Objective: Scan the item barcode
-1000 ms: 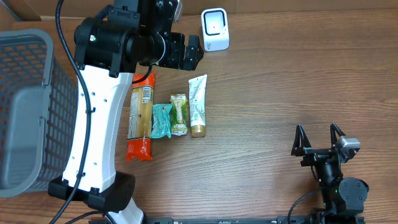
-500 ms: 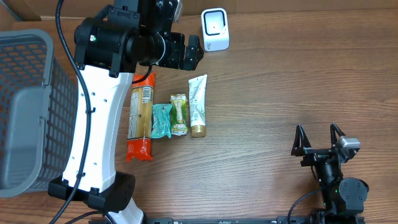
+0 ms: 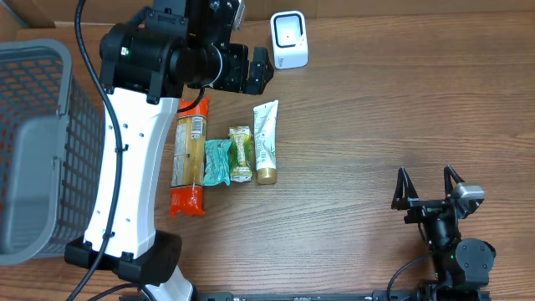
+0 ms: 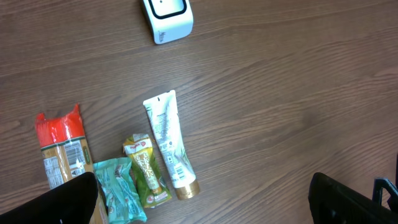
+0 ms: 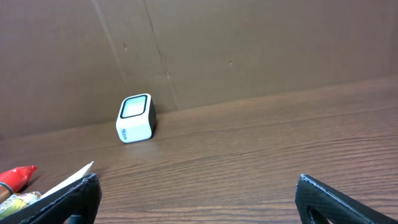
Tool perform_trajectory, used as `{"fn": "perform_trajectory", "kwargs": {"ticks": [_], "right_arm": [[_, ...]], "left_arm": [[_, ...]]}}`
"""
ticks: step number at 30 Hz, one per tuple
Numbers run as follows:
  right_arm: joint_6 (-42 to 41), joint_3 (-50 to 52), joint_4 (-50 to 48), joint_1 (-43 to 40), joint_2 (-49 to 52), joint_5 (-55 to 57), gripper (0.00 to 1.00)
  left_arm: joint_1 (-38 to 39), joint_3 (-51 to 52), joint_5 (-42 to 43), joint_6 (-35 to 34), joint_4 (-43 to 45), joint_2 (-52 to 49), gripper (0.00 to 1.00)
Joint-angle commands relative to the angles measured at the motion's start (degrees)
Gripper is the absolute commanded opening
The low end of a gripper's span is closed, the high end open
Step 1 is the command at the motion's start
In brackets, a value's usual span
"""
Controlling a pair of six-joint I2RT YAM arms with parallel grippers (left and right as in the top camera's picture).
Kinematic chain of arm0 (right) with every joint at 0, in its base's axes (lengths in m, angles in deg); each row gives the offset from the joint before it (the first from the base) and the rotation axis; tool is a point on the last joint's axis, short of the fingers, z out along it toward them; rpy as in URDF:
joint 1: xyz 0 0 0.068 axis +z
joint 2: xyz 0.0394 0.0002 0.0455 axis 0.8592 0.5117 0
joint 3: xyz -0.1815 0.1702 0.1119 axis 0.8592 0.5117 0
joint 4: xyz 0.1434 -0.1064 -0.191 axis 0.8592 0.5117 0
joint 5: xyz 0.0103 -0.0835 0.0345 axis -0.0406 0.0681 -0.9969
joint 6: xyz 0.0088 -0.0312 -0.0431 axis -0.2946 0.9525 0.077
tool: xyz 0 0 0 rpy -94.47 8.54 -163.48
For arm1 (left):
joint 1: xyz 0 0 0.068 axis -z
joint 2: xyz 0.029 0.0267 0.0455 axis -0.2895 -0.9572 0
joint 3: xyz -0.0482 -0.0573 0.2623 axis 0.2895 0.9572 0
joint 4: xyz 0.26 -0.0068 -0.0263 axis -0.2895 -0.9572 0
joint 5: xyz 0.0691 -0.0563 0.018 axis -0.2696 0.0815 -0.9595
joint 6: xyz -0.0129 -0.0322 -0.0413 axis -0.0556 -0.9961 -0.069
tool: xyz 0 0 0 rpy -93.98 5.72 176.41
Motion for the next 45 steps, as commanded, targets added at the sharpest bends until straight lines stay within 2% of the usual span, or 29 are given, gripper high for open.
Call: {"fn": "perform_trajectory", "kwargs": {"ticks": [1, 20, 29, 30, 31, 32, 34, 38, 42, 45], "right_arm": [[0.3, 0.6, -0.2, 0.3, -0.4, -0.3, 1.00], [0.3, 0.6, -0.2, 0.3, -0.4, -0.3, 1.00], [0.3, 0.6, -0.2, 0.3, -0.4, -0.3, 1.00], [0.3, 0.6, -0.2, 0.3, -0.4, -0.3, 1.00], [0.3, 0.6, -0.2, 0.3, -0.4, -0.3, 1.00], [0.3, 0.6, -0.2, 0.3, -0.4, -0.3, 1.00], [0.3, 0.6, -0.2, 0.3, -0.4, -0.3, 1.00], [0.3, 0.6, -0.2, 0.3, -0.4, -0.3, 1.00], [0.3, 0.6, -0.2, 0.3, -0.4, -0.3, 1.00], [0.3, 0.6, -0.2, 0.3, -0.4, -0.3, 1.00]], "left_arm": [[0.2, 0.3, -0.6, -0.1, 0.1, -0.3, 1.00], [0.2, 0.3, -0.6, -0.2, 0.1, -0.3, 1.00], [0.2, 0.3, 2.5, -0.2, 0.3, -0.3, 1.00], [0.2, 0.3, 2.5, -0.2, 0.0, -0.3, 0.97], [0.2, 0.3, 2.4, -0.2, -0.1, -0.3, 0.88], [0.2, 0.3, 2.2, -0.7, -0.2, -0.3, 0.71], [0.2, 0.3, -0.3, -3.6, -0.2, -0.3, 0.54], [0.2, 0.3, -5.4, -8.0, -0.7, -0.3, 0.52], [0.2, 0.3, -6.8, -8.2, -1.4, -0.2, 0.54], [0.2, -0.4, -7.3, -6.4, -2.1, 0.1, 0.65]]}}
